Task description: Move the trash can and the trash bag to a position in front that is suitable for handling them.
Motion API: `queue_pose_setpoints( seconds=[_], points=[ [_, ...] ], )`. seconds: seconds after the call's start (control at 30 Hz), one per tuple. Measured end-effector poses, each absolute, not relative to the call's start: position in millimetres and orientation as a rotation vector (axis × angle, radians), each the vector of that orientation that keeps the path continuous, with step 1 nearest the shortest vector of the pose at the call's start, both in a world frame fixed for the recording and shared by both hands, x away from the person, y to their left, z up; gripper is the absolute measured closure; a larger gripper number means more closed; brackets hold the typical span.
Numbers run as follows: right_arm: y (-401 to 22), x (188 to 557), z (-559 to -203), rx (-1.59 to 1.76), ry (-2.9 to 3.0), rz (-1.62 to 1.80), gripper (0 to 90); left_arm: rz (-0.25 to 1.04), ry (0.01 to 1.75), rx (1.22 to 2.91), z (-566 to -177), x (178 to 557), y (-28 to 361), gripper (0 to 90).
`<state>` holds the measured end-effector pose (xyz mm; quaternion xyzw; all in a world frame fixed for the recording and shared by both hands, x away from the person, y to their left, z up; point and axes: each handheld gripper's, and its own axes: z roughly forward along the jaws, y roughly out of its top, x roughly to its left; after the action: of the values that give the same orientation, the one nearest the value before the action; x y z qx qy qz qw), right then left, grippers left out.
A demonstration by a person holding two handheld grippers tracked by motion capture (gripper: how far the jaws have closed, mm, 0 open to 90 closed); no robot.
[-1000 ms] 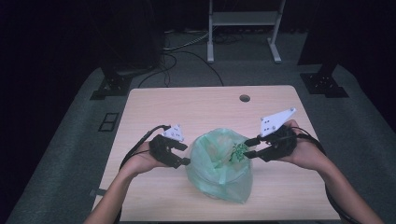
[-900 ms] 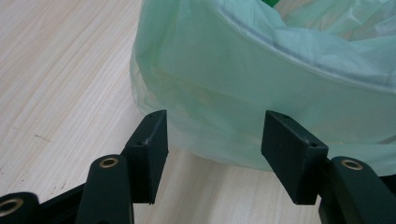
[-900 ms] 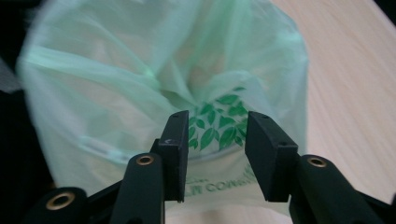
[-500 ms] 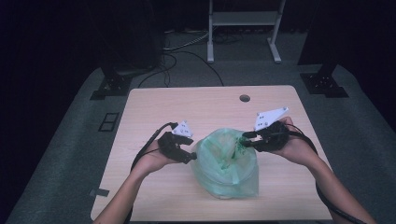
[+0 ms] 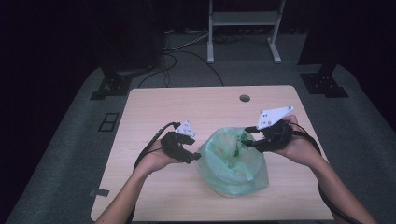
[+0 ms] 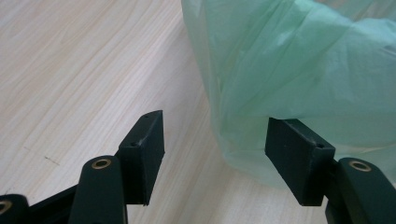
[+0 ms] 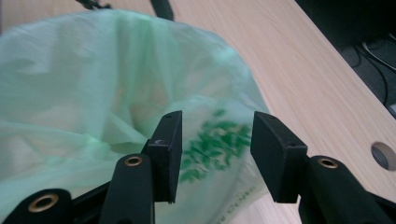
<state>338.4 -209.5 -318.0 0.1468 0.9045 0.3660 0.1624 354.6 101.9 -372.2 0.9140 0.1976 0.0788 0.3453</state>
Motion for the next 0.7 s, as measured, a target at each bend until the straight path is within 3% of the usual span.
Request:
queue_pose_setpoints(
  seconds=[0.17, 0.43, 0.7],
  points=[
    [-195, 325, -315, 0.335, 2.621, 1.047, 57.1, 0.204, 0.515, 2.376, -371, 354, 105, 35.0],
    [-171, 315, -332, 0.235, 2.848, 0.834, 76.7, 0.199, 0.526, 2.380, -373, 354, 112, 34.1],
    [-154, 300, -338, 0.150, 2.995, 0.765, 75.4, 0.183, 0.532, 2.378, -376, 353, 114, 34.1]
  ],
)
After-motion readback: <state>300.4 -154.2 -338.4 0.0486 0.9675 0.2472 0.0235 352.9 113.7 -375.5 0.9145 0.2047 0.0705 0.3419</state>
